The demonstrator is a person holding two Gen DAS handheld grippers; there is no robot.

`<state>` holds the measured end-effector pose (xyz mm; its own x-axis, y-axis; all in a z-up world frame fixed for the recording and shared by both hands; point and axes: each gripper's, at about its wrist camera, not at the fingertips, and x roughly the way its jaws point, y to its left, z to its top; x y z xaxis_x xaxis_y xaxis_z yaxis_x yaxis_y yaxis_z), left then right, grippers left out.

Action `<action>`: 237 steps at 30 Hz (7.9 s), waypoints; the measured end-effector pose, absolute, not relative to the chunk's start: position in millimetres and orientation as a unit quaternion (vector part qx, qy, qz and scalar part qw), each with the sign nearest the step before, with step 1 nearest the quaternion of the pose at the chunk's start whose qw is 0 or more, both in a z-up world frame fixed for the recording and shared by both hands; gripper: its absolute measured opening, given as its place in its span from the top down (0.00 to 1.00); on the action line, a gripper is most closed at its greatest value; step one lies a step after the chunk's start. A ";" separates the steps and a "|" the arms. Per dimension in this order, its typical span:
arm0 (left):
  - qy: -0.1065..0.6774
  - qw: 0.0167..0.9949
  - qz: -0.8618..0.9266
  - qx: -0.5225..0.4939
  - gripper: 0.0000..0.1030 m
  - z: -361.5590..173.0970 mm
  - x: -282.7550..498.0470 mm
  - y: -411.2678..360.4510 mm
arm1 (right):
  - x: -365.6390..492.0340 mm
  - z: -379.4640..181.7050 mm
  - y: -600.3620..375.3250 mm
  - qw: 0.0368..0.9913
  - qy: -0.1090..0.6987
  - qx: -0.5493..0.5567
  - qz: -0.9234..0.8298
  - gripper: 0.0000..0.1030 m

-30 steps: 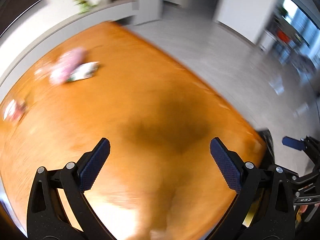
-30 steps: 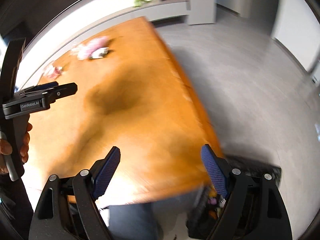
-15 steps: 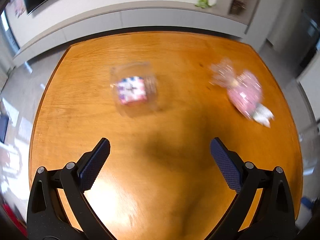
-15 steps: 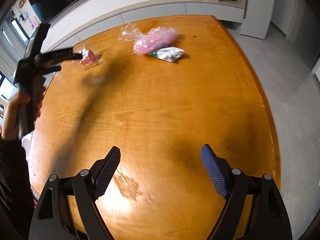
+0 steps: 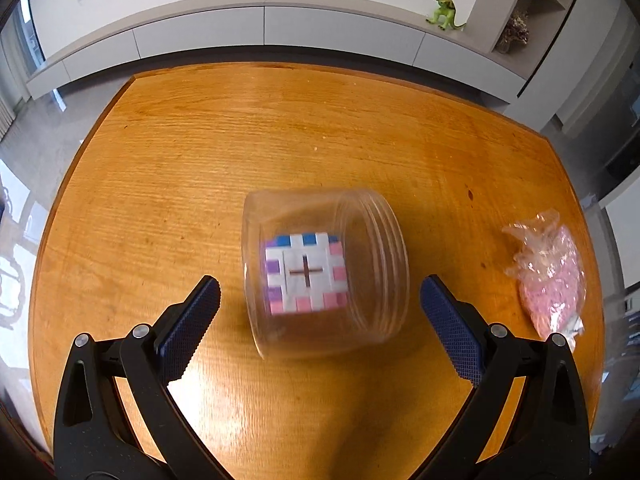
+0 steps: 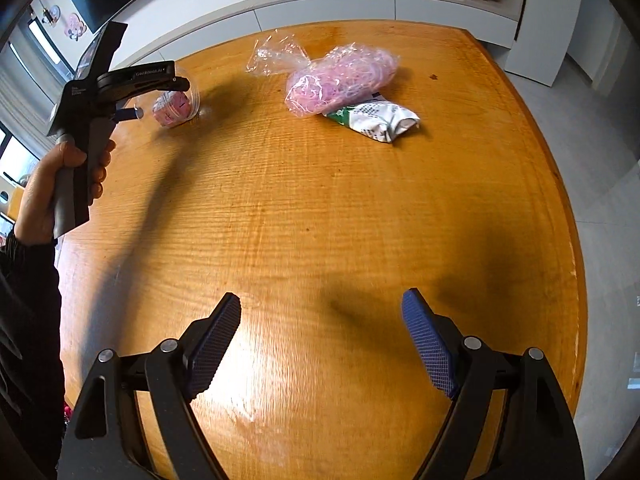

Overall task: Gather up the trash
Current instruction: 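Grasp the clear jar with the left tool while the right tool grasps the pink bag, then lift the jar with the left tool while the right tool lifts the bag, then carry the jar and bag over the black bin and open both tools, then move both tools back over the table, then grasp the medicine sachet with the left tool while the right tool grasps the pink block, then carry the sachet and pink block over the bin and open both tools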

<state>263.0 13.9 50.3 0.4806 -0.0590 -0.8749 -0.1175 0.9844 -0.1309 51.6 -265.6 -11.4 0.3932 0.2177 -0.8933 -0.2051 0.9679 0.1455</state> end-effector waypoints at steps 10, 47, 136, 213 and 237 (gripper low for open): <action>0.456 0.889 0.004 0.031 0.40 57.9 253.0 1.8 | 77.4 -24.3 -248.7 0.830 0.539 0.007 0.142 0.19; 0.342 0.895 0.014 0.287 0.40 80.0 139.2 -46.6 | 204.3 14.0 -232.1 0.861 0.504 0.029 0.061 0.70; 0.307 0.712 -0.494 0.393 0.06 22.5 -252.6 -540.9 | -372.2 -74.9 -638.8 0.812 0.458 0.223 -0.286 0.25; 0.502 0.825 -0.233 0.113 0.43 64.8 140.1 -248.4 | -117.7 -42.2 -459.6 0.860 0.507 0.054 -0.019 0.60; 0.412 0.698 -0.521 0.267 0.43 91.4 -179.8 -471.4 | -364.4 -62.5 -574.1 0.830 0.478 0.187 -0.216 0.60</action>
